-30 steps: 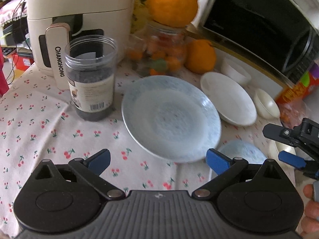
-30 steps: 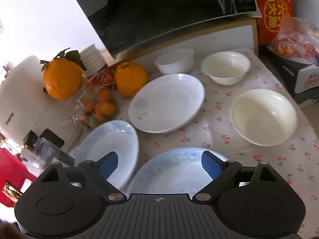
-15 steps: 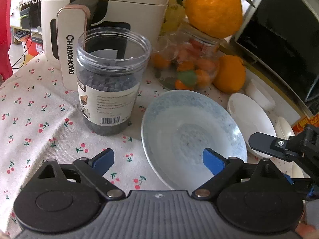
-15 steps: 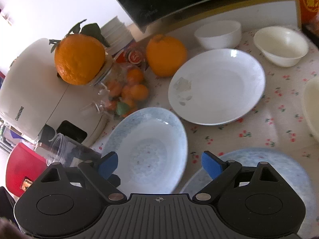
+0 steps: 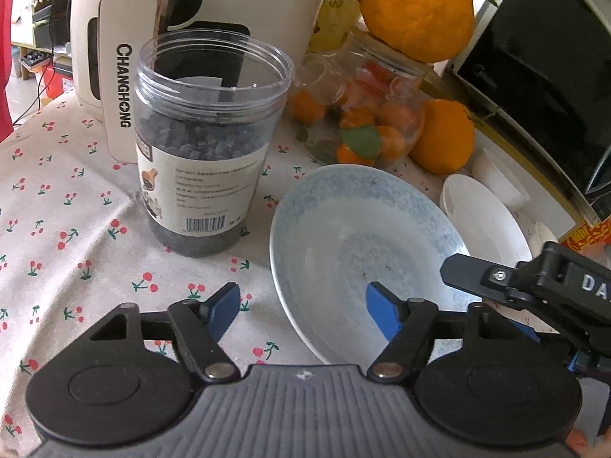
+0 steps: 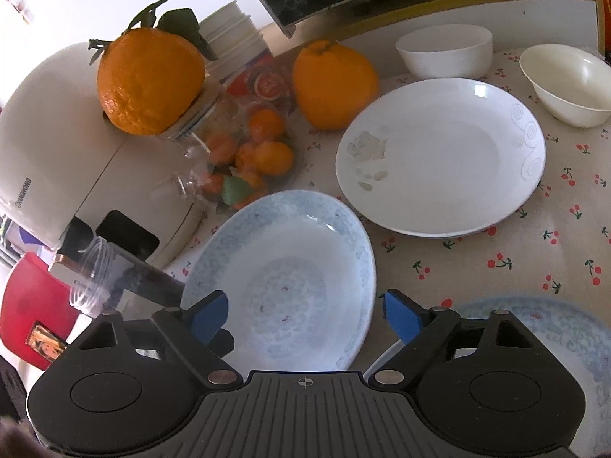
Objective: Organize plates and bowls
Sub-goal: 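Close the left tool on the smaller blue plate rim while the right tool grips it too, then lift the smaller blue plate with both tools and lower it onto the large plate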
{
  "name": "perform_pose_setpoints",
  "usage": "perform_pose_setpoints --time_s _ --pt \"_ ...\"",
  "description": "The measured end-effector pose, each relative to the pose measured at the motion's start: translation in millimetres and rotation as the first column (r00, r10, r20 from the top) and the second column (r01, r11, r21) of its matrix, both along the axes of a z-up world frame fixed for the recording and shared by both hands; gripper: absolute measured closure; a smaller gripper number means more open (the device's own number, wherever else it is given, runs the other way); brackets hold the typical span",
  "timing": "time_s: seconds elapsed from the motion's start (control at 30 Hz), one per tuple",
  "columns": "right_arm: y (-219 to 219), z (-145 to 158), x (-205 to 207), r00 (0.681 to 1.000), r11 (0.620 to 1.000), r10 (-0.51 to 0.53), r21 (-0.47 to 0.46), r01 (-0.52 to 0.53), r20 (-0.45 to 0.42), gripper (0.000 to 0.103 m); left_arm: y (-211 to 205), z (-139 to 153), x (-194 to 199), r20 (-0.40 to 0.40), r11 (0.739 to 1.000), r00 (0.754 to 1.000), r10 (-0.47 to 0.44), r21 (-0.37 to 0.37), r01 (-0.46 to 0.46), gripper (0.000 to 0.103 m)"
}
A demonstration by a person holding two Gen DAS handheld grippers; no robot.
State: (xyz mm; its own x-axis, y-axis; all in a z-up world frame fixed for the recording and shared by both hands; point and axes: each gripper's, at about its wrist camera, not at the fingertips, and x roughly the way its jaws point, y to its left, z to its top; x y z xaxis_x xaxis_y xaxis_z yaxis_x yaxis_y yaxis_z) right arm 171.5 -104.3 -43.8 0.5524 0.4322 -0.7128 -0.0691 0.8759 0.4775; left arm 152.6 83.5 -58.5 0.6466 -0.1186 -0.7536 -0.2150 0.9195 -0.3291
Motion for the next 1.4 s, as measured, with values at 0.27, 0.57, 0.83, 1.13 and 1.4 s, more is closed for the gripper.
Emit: perform_pose_setpoints --time_s 0.27,0.57,0.83,1.13,1.4 --pt "3.9 -9.5 1.0 1.000 0.999 -0.026 -0.040 0.026 0.001 0.043 2.4 -5.5 0.8 -0.004 1.000 1.000 0.002 0.004 -0.002 0.058" --pt "-0.4 -19.2 -0.1 0.998 0.996 -0.064 -0.060 0.063 -0.009 0.071 3.6 -5.7 -4.4 0.014 1.000 1.000 -0.025 -0.001 0.026 0.081" --pt "-4.2 -11.8 -5.5 0.998 0.997 -0.060 -0.049 0.060 0.007 0.080 3.1 -4.1 -8.2 0.044 0.999 0.998 -0.036 0.032 0.034 0.084" --pt "-5.4 3.5 -14.1 0.998 0.998 -0.038 -0.055 0.040 0.041 0.081 8.2 1.2 -17.1 0.069 0.999 0.997 -0.028 0.017 0.027 0.085" --pt "-9.7 17.9 -27.5 0.997 0.998 -0.023 -0.058 0.027 0.075 0.081 7.2 10.4 -28.7 0.092 0.999 0.995 -0.044 0.014 0.042 0.084"
